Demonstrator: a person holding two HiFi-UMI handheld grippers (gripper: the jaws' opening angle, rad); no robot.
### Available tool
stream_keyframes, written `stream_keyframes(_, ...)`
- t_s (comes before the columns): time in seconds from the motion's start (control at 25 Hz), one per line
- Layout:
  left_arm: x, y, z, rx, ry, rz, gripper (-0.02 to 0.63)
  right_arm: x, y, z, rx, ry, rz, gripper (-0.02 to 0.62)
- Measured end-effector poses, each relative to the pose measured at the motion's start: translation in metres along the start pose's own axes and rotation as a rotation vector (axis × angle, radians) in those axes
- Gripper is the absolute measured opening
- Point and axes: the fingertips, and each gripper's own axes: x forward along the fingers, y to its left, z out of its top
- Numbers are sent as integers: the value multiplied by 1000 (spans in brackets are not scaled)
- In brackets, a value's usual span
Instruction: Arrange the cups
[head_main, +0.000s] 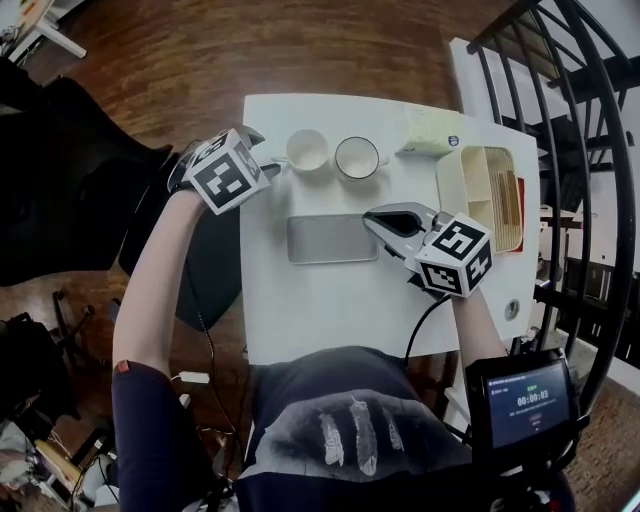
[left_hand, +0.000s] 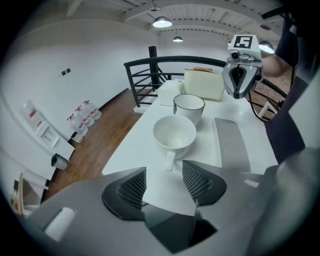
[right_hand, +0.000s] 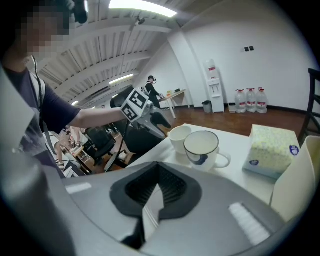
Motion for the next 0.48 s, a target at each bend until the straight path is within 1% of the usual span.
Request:
stream_keyframes(0.16, 18, 3, 1, 90, 68, -9, 241, -2, -5, -1, 22, -7, 9, 5)
stream_keyframes(0.48, 43, -8, 10, 150, 107, -98, 234, -7, -19, -8, 49, -15, 3, 5)
